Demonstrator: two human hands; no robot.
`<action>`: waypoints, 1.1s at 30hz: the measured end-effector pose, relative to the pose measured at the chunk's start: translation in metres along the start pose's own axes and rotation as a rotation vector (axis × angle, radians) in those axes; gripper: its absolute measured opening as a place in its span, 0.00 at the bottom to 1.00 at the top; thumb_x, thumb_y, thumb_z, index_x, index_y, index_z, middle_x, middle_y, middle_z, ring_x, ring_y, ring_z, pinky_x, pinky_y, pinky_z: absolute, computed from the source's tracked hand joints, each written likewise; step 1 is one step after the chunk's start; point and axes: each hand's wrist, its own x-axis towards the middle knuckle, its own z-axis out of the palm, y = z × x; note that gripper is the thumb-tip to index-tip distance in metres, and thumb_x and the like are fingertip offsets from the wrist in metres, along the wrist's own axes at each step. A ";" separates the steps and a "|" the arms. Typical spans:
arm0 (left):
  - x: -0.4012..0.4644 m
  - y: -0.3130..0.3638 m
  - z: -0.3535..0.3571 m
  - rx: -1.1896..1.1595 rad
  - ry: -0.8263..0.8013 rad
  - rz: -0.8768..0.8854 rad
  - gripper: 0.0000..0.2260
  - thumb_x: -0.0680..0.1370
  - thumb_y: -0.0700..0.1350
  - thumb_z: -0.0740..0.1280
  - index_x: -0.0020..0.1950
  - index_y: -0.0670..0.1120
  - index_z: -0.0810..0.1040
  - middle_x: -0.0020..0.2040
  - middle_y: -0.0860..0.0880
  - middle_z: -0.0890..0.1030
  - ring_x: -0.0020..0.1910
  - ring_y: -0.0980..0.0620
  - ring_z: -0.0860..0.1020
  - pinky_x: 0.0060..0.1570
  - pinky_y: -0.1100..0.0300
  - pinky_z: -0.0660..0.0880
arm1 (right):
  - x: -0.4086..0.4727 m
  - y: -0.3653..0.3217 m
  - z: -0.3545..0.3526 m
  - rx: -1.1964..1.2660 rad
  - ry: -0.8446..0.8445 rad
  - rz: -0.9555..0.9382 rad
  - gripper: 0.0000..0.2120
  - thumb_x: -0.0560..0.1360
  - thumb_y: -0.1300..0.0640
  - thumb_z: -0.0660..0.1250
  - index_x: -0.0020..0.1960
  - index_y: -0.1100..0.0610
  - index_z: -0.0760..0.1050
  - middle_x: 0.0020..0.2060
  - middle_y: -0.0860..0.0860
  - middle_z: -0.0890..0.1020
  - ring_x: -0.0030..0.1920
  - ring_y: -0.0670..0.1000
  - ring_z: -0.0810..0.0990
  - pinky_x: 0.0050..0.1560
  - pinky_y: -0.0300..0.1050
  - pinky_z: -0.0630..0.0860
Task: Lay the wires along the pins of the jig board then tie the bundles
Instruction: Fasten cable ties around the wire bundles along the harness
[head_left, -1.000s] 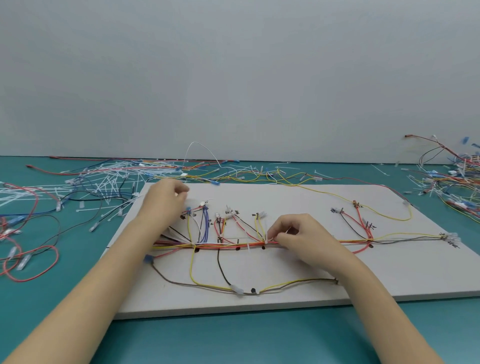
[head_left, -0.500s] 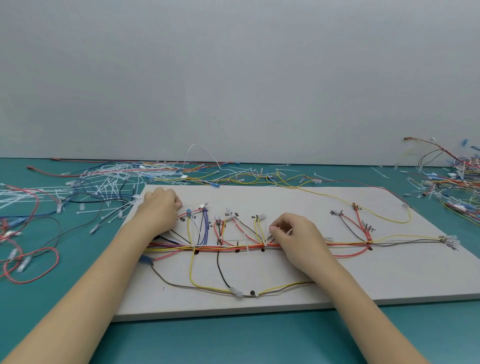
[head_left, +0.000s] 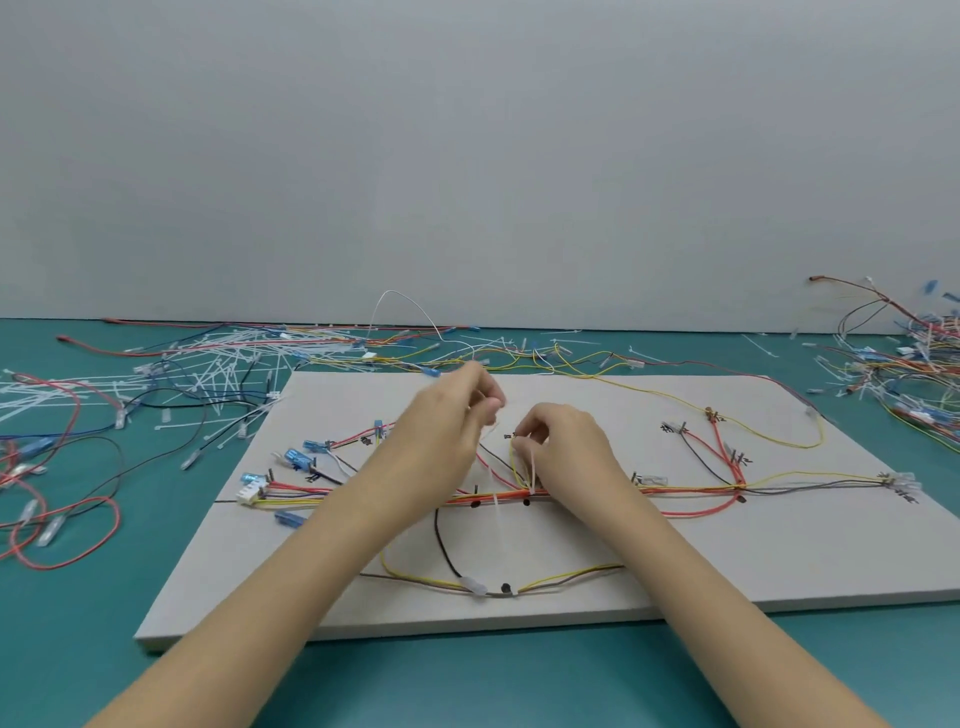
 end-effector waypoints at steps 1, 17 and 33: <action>-0.002 -0.001 0.005 0.017 -0.023 -0.007 0.06 0.82 0.39 0.59 0.48 0.49 0.71 0.42 0.51 0.78 0.39 0.61 0.74 0.44 0.57 0.72 | 0.001 0.000 -0.001 -0.033 -0.002 -0.021 0.06 0.74 0.61 0.65 0.45 0.56 0.80 0.41 0.49 0.82 0.46 0.51 0.76 0.42 0.43 0.67; -0.014 -0.016 0.043 0.146 -0.112 -0.071 0.03 0.84 0.45 0.52 0.53 0.47 0.64 0.37 0.44 0.78 0.37 0.41 0.76 0.43 0.43 0.73 | 0.008 0.004 0.005 -0.611 -0.089 -0.313 0.10 0.79 0.57 0.55 0.58 0.56 0.69 0.55 0.51 0.76 0.57 0.55 0.72 0.51 0.47 0.58; -0.004 -0.030 0.050 0.208 -0.052 -0.092 0.09 0.81 0.40 0.55 0.47 0.54 0.59 0.30 0.50 0.72 0.30 0.49 0.73 0.29 0.55 0.63 | 0.002 -0.006 0.003 -0.561 -0.111 -0.279 0.10 0.76 0.63 0.55 0.53 0.55 0.71 0.56 0.53 0.75 0.57 0.56 0.73 0.45 0.47 0.58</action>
